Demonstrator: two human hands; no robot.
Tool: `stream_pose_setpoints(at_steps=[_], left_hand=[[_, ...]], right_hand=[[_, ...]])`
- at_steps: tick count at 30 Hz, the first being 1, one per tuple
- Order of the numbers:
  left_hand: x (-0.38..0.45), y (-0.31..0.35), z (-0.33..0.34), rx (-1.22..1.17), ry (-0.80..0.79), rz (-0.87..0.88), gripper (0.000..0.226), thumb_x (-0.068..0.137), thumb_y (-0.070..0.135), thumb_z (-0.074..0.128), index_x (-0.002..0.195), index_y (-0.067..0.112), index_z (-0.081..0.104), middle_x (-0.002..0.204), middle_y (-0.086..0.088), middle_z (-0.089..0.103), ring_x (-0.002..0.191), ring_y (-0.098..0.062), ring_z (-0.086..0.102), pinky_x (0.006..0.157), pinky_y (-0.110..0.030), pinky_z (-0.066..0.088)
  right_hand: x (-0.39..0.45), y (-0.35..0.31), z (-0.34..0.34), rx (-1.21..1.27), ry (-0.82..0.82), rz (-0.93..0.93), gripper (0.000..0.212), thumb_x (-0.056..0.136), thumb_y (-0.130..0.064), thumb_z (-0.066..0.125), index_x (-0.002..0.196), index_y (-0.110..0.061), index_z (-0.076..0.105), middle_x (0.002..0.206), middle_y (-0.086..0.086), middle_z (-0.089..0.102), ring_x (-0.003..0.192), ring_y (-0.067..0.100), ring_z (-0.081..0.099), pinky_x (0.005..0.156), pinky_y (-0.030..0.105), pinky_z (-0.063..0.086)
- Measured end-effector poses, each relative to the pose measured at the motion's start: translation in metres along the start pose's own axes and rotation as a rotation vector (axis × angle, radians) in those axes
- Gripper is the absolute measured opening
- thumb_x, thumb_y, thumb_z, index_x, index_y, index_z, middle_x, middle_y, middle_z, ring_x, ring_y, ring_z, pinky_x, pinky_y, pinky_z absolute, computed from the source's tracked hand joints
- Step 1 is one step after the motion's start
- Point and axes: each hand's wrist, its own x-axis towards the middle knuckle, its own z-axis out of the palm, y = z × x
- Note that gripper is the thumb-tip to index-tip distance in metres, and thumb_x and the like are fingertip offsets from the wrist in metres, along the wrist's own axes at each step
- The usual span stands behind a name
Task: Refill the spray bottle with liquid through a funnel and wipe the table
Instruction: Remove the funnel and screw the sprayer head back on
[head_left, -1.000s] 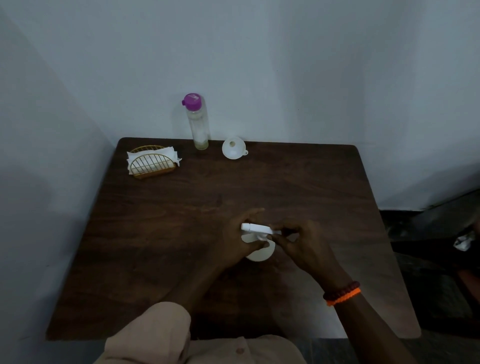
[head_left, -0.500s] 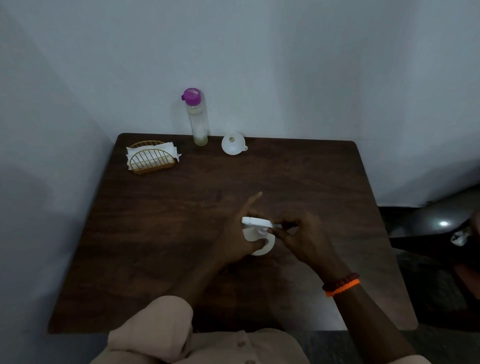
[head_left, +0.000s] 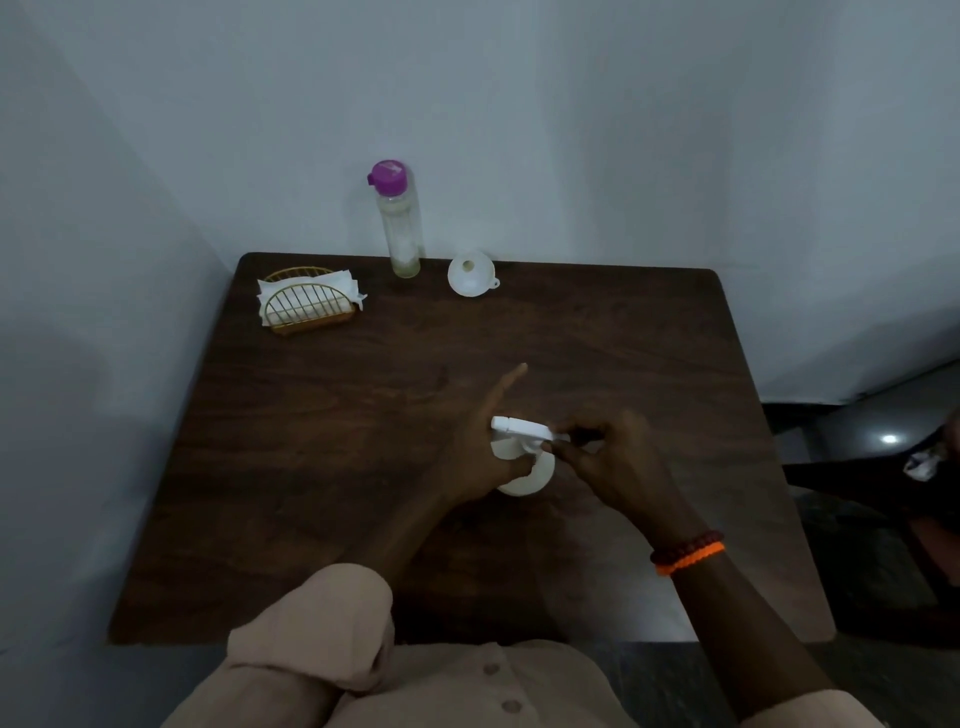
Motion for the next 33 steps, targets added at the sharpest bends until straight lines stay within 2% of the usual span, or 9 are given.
stream_pose_setpoints(at_steps=[2,3,6,11,13,17,22,28,33], left_hand=[[0.0,-0.002,0.004,0.098,0.017,0.039,0.103,0.074,0.024,0.089,0.157,0.032,0.029,0.153,0.005,0.044,0.139,-0.012,0.047,0.116,-0.038,0.041],[0.001,-0.007,0.009,0.104,0.045,0.055,0.106,0.069,0.028,0.091,0.156,0.034,0.03,0.149,0.009,0.047,0.134,-0.004,0.049,0.115,-0.036,0.043],[-0.002,-0.007,0.015,0.047,0.183,0.064,0.105,0.062,0.03,0.097,0.149,0.036,0.04,0.125,0.03,0.046,0.111,0.023,0.047,0.102,-0.011,0.044],[0.0,-0.009,0.008,0.004,0.14,0.059,0.098,0.065,0.035,0.094,0.146,0.048,0.04,0.126,0.026,0.049,0.119,-0.003,0.054,0.104,-0.04,0.053],[0.001,-0.009,0.006,0.013,0.095,0.069,0.095,0.071,0.032,0.091,0.147,0.051,0.037,0.136,0.016,0.05,0.126,-0.007,0.052,0.109,-0.039,0.049],[0.001,-0.008,0.007,0.034,0.107,0.091,0.098,0.07,0.024,0.093,0.151,0.035,0.039,0.132,0.007,0.055,0.112,0.005,0.053,0.103,-0.015,0.044],[0.001,-0.012,0.009,0.159,0.256,0.117,0.104,0.056,0.057,0.092,0.146,0.045,0.041,0.115,0.01,0.059,0.102,-0.001,0.055,0.094,-0.019,0.048],[0.0,-0.008,0.01,0.086,0.243,0.101,0.098,0.064,0.038,0.094,0.149,0.027,0.046,0.135,-0.002,0.058,0.118,-0.015,0.057,0.102,-0.036,0.052],[0.005,-0.009,0.001,0.075,0.128,0.103,0.094,0.069,0.03,0.093,0.149,0.028,0.045,0.145,-0.002,0.054,0.129,-0.016,0.054,0.11,-0.044,0.048]], right_hand=[[0.0,-0.003,0.0,-0.009,0.01,-0.003,0.018,0.079,-0.023,0.083,0.095,-0.018,0.079,0.086,-0.009,0.074,0.076,0.003,0.067,0.066,0.015,0.053],[0.0,-0.001,0.001,-0.003,0.023,-0.01,0.017,0.078,-0.023,0.083,0.094,-0.018,0.079,0.085,-0.009,0.074,0.076,0.003,0.068,0.066,0.016,0.053],[-0.001,-0.001,0.001,-0.002,0.016,0.004,0.016,0.079,-0.021,0.083,0.094,-0.018,0.079,0.085,-0.009,0.074,0.076,0.002,0.067,0.067,0.019,0.054],[-0.001,-0.002,0.0,0.008,-0.005,0.009,0.017,0.081,-0.023,0.081,0.096,-0.017,0.079,0.088,-0.006,0.075,0.079,0.004,0.068,0.069,0.023,0.057],[-0.001,-0.003,0.001,0.009,-0.026,0.015,0.016,0.082,-0.025,0.079,0.095,-0.017,0.079,0.087,-0.008,0.074,0.079,0.003,0.067,0.069,0.023,0.056],[-0.001,-0.009,0.0,-0.007,-0.015,0.027,0.015,0.082,-0.022,0.08,0.096,-0.016,0.078,0.087,-0.008,0.073,0.079,0.001,0.066,0.069,0.023,0.056],[0.0,-0.013,-0.001,0.018,-0.01,0.019,0.012,0.081,-0.015,0.08,0.092,-0.016,0.078,0.081,-0.02,0.065,0.076,-0.004,0.064,0.068,0.022,0.055],[0.002,-0.005,0.0,-0.012,-0.054,0.001,0.014,0.084,-0.022,0.078,0.097,-0.017,0.079,0.09,-0.007,0.076,0.08,0.0,0.068,0.069,0.012,0.052],[0.006,-0.008,-0.001,-0.058,-0.07,-0.001,0.018,0.082,-0.026,0.08,0.098,-0.017,0.078,0.09,-0.007,0.075,0.081,0.001,0.067,0.072,0.025,0.058]])
